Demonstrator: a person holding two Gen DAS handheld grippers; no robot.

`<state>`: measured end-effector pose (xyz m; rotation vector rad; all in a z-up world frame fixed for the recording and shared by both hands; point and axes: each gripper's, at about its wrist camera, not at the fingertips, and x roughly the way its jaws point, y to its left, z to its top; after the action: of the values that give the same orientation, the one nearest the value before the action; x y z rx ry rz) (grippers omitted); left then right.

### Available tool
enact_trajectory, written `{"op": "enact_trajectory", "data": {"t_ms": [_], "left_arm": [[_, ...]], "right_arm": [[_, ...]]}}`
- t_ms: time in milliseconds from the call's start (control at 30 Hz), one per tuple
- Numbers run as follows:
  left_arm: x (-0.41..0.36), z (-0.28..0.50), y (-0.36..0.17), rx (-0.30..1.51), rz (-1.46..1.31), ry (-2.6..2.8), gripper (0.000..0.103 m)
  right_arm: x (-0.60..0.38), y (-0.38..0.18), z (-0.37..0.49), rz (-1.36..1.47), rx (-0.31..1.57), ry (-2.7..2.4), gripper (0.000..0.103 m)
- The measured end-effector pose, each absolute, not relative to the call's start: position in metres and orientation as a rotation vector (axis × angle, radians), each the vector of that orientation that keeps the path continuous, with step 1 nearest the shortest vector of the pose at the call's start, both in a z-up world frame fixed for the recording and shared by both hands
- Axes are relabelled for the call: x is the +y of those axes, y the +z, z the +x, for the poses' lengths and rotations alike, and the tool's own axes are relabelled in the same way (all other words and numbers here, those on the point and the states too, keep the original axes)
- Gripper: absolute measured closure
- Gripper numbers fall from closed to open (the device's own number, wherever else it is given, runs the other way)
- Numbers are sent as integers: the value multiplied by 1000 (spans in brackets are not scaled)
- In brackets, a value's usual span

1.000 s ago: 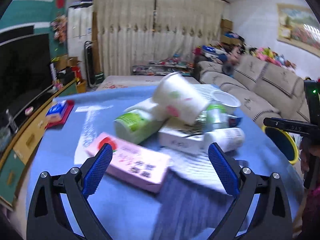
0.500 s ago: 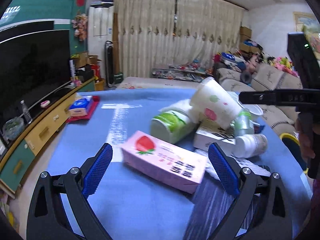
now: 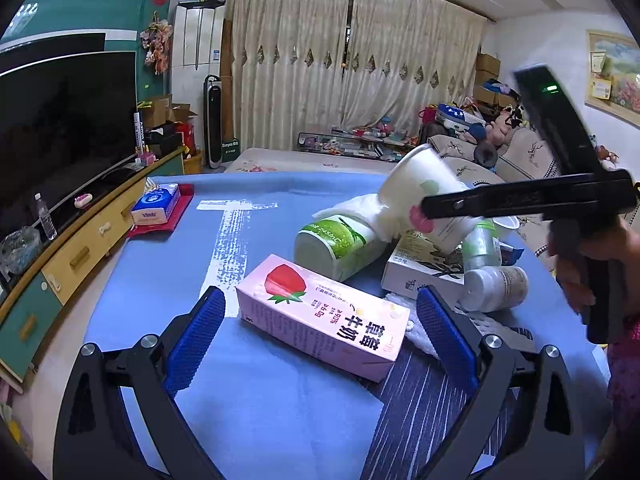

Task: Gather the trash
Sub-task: 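Grasp the white paper cup on the table with the right gripper, then drop the white paper cup into the yellow bin with the right gripper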

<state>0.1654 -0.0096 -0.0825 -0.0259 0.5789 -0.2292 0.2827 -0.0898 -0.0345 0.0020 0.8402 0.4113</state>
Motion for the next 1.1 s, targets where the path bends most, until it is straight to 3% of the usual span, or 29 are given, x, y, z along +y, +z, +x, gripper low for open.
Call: {"op": "enact_trajectory", "data": {"t_ms": [367, 733, 900, 1100], "left_arm": [[-15, 164, -85, 583, -16, -240, 8], [-31, 165, -90, 593, 25, -282, 8], [-47, 162, -89, 611, 35, -344, 8], [-82, 153, -77, 643, 65, -435, 8]], "right_arm": [[-215, -12, 187, 159, 697, 166, 45], [-407, -110, 110, 361, 833, -421, 45], [-430, -143, 107, 414, 883, -481, 40], [-436, -144, 98, 428, 836, -500, 36]]}}
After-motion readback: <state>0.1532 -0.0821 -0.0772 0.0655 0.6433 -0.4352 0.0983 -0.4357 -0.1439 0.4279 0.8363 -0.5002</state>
